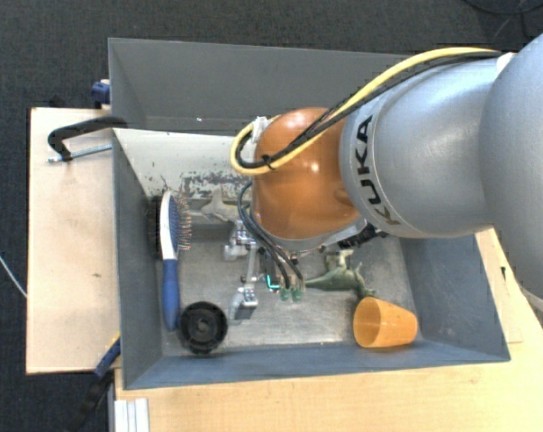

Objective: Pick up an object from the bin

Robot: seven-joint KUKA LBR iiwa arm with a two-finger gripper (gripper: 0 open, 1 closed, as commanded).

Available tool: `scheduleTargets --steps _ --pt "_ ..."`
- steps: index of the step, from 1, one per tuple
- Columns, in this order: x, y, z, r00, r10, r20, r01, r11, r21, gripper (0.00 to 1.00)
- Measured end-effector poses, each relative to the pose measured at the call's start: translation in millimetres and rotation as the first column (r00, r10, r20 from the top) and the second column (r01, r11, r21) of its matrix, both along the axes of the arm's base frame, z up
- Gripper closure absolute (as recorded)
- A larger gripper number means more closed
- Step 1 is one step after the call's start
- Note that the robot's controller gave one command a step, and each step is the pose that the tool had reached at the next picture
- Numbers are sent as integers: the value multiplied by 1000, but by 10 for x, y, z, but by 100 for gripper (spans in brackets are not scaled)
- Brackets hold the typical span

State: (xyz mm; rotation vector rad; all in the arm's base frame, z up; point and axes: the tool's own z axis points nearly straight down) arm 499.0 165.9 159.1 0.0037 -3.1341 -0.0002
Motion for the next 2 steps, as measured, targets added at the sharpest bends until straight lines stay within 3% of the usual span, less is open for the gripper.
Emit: scheduleTargets --steps 1,2 --pt "-60 287 -867 947 322 11 -322 947 0 0" --pt "36 362 -580 266 964 14 -964 266 -3 0"
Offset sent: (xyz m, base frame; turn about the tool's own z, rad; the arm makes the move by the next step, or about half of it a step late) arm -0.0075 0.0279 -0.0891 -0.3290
